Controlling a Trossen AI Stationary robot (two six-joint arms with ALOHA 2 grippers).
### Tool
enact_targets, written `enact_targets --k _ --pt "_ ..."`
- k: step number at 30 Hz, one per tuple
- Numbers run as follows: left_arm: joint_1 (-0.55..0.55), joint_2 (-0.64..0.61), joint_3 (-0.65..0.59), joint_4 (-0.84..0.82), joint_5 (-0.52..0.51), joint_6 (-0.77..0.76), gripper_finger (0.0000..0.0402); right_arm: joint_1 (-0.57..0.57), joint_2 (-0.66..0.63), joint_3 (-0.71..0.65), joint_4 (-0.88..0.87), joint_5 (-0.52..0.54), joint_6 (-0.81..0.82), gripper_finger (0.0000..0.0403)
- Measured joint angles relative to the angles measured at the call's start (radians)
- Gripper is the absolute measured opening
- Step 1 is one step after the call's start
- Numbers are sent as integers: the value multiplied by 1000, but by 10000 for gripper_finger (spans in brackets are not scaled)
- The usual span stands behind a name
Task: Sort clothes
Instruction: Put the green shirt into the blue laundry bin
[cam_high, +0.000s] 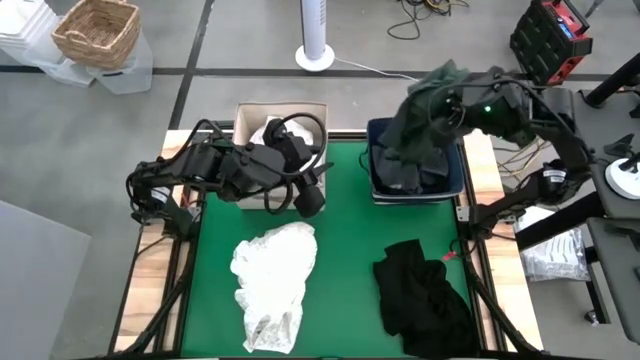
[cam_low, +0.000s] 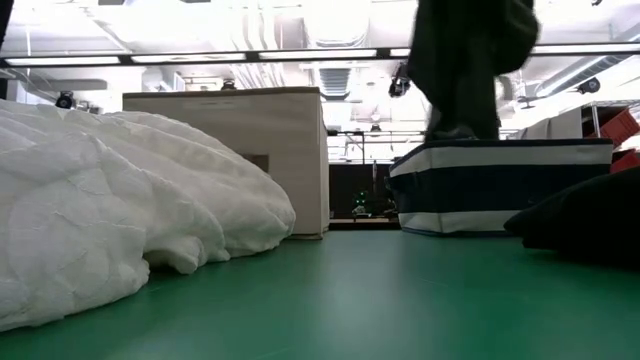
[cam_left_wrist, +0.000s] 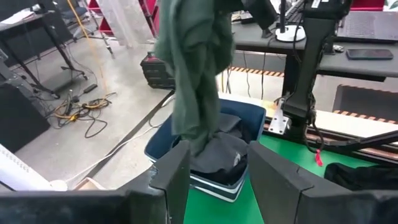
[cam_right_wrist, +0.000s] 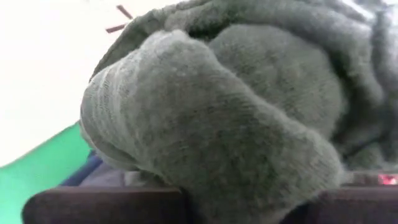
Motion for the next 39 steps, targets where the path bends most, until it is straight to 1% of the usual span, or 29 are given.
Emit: enact_targets --k 4,5,11,15,17,23,29,35,39 --pt "0 -1 0 0 -3 6 139 -54 -25 -31 9 -123 20 44" --pt "0 -1 0 0 -3 6 139 -61 -28 -38 17 -138 23 44" --pt "0 -8 0 0 -3 5 140 -93 -47 -136 31 -145 27 44" --pt "0 -22 0 0 -5 2 140 -114 -74 -255 75 -148 27 44" --pt "0 -29 0 0 -5 -4 140 -134 -87 -328 118 -176 27 44" --pt "0 -40 0 0 -6 -5 140 -244 -105 -541 256 -331 15 44" --pt "0 -41 0 -15 -6 -10 140 -421 -105 -724 403 -540 -22 44" --pt "0 -41 0 -68 -5 -58 140 -575 -85 -866 460 -655 -45 44" --pt "0 -41 -1 -78 -5 -65 140 -599 -66 -964 524 -686 -76 44"
